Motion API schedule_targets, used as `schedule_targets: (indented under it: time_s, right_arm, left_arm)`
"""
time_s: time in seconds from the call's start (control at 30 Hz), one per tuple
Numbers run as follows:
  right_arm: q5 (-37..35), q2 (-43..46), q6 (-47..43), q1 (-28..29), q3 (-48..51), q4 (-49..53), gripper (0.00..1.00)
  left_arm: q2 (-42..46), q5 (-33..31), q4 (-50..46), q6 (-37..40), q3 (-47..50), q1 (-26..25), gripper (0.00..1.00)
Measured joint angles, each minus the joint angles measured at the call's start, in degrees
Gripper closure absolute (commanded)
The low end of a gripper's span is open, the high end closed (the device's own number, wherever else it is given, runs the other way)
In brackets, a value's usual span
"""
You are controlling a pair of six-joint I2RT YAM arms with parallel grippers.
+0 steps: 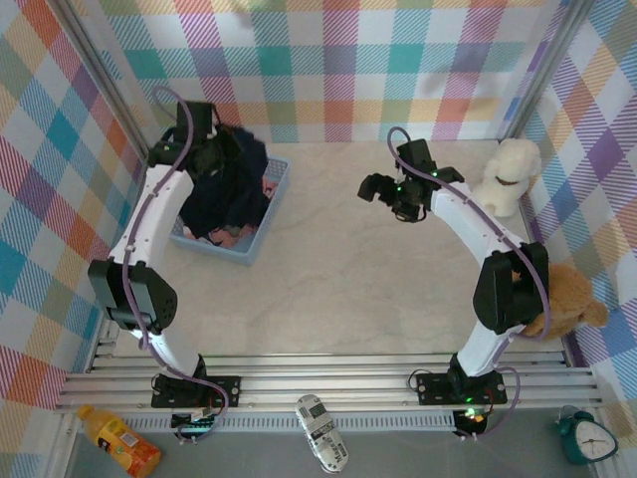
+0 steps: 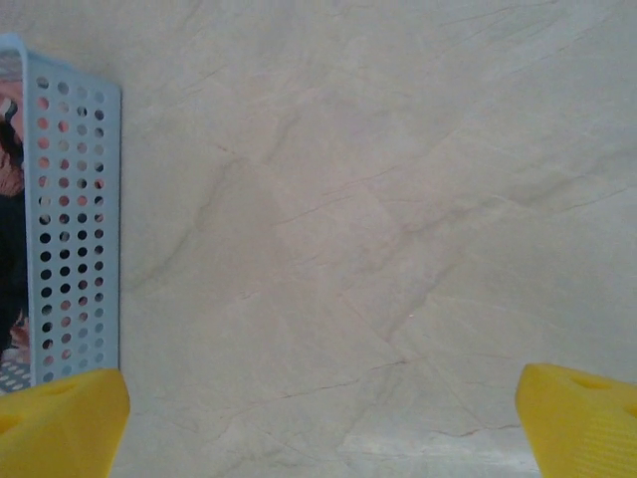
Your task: Fold and stack the mixed laundry pile
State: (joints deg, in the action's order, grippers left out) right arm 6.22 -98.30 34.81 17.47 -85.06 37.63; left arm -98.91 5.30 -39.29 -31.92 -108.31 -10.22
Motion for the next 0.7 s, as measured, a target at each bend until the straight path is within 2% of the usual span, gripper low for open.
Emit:
schedule_targets:
  time_s: [0.1,0.23,0.27,0.3,0.33,0.37,0.4,0.43,0.57,0.7]
  right_arm:
    - [-0.3,0.7,-0.7,-2.9,0.0,0.3,0.01]
    - [-1.3,2.8,-1.3,-7.1,0.2,0.5,0.01]
    - [-1.8,3.7,-1.3,-8.1,0.5,0.6,0.01]
    - [-2.4,4.8,-1.5,-9.0,1.0,0.8,0.01]
    - [-3.0,5.7,-1.5,-9.7,1.4,1.2,0.01]
    - [-4.1,6.9,-1.8,-10.5,1.9,1.9,0.01]
    - [-5.4,8.1,-2.2,-11.3,2.4,2.7,0.01]
    - [-6.3,9.0,-2.5,-11.9,2.8,3.3,0.0]
    - [-9.8,13.4,-4.2,-12.8,6.3,6.5,0.04]
    - [-9.9,16.9,-4.9,-12.7,11.4,8.5,0.18]
  left_arm:
    - [-0.7,4.8,0.4,-0.1,-11.6,-5.1,1.0]
    - [-2.1,11.0,3.3,-0.7,-20.4,-14.4,1.0]
    - [-2.6,12.3,4.1,-0.9,-21.0,-16.7,0.95]
    - [-3.3,13.3,4.8,-1.0,-21.2,-18.8,0.82]
    - [-4.2,13.9,5.1,-1.1,-21.2,-20.4,0.61]
    - [-5.7,14.4,5.1,-1.3,-21.2,-22.1,0.33]
    - [-7.4,14.4,5.1,-1.4,-20.7,-23.4,0.11]
    - [-8.9,14.2,5.0,-1.5,-20.0,-24.0,0.0]
    - [-16.5,12.1,3.5,-1.9,-14.3,-24.5,0.0]
    - [-19.8,9.9,2.6,-2.1,-3.0,-24.5,0.0]
